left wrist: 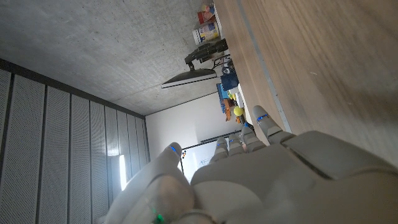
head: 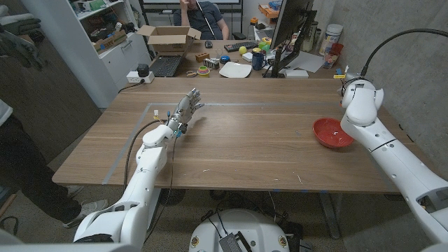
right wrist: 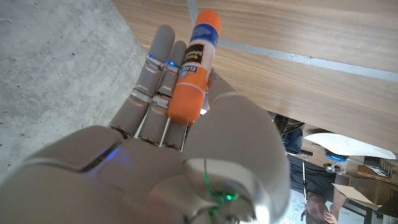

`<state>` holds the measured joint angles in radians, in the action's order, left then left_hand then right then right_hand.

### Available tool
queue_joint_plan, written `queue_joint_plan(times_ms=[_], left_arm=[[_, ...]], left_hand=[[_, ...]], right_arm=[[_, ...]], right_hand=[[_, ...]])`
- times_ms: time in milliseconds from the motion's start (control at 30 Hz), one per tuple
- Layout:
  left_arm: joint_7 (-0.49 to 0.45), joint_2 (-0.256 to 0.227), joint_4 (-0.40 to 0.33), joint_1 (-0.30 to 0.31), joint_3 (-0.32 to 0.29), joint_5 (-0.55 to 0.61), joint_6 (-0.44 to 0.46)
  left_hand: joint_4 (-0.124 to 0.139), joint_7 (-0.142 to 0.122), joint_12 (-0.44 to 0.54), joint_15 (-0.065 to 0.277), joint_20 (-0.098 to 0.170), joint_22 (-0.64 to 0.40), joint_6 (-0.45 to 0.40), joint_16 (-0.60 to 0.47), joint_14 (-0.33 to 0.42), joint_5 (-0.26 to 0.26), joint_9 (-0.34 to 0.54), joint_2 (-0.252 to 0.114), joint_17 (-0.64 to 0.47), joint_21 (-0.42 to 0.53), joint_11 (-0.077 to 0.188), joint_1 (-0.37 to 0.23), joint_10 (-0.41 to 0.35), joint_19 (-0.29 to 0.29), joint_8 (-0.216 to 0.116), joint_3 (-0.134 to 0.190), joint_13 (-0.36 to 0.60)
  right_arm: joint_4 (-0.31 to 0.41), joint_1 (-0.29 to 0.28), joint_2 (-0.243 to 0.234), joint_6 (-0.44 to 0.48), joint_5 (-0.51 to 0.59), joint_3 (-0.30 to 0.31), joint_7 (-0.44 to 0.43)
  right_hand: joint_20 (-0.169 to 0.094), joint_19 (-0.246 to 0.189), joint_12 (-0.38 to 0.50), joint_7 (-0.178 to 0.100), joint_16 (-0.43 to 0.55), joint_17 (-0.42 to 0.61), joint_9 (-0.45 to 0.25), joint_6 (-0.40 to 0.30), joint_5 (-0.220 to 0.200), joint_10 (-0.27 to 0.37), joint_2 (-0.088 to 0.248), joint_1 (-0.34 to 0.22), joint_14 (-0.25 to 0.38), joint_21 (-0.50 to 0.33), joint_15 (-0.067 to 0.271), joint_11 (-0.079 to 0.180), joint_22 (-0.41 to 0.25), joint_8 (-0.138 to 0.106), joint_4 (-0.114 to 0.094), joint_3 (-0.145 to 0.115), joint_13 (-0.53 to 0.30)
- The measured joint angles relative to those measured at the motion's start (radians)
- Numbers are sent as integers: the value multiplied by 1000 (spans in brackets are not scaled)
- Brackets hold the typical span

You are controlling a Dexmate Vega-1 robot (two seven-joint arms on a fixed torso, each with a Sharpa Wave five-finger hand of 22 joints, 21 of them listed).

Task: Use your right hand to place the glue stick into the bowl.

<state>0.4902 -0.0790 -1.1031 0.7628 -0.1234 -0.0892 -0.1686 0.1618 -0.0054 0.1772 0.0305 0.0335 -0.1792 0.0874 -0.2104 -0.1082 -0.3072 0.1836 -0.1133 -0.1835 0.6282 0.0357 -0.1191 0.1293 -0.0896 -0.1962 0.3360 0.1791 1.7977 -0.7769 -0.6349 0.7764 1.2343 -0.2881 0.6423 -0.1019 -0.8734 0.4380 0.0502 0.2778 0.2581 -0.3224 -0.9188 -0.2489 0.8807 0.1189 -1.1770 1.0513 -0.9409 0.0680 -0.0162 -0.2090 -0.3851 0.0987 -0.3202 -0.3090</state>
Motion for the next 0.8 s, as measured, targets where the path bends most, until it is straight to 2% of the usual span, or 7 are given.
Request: queue_joint_plan(times_ms=[467,800], left_arm=[[55,-7,61,-33,-15,0,-22],[91,-8,99,-54,-24,5,-38]], left_hand=[[0,0,0,0,0,0,0,0,0,0,0,0,0,0,0,0,0,0,0,0,0],[0,0,0,0,0,0,0,0,0,0,0,0,0,-7,0,0,0,0,0,0,0]], right_arm=[[94,-88,49,21,129,62,101],[161,-155,120,18,201,125,148]], right_hand=[[0,0,-1,-2,4,5,-6,-2,3,6,2,2,2,0,2,-5,0,1,-4,4,-1],[-4,-7,-1,-7,9,5,-6,-7,3,11,4,4,10,-6,4,-10,5,6,-4,4,-4]])
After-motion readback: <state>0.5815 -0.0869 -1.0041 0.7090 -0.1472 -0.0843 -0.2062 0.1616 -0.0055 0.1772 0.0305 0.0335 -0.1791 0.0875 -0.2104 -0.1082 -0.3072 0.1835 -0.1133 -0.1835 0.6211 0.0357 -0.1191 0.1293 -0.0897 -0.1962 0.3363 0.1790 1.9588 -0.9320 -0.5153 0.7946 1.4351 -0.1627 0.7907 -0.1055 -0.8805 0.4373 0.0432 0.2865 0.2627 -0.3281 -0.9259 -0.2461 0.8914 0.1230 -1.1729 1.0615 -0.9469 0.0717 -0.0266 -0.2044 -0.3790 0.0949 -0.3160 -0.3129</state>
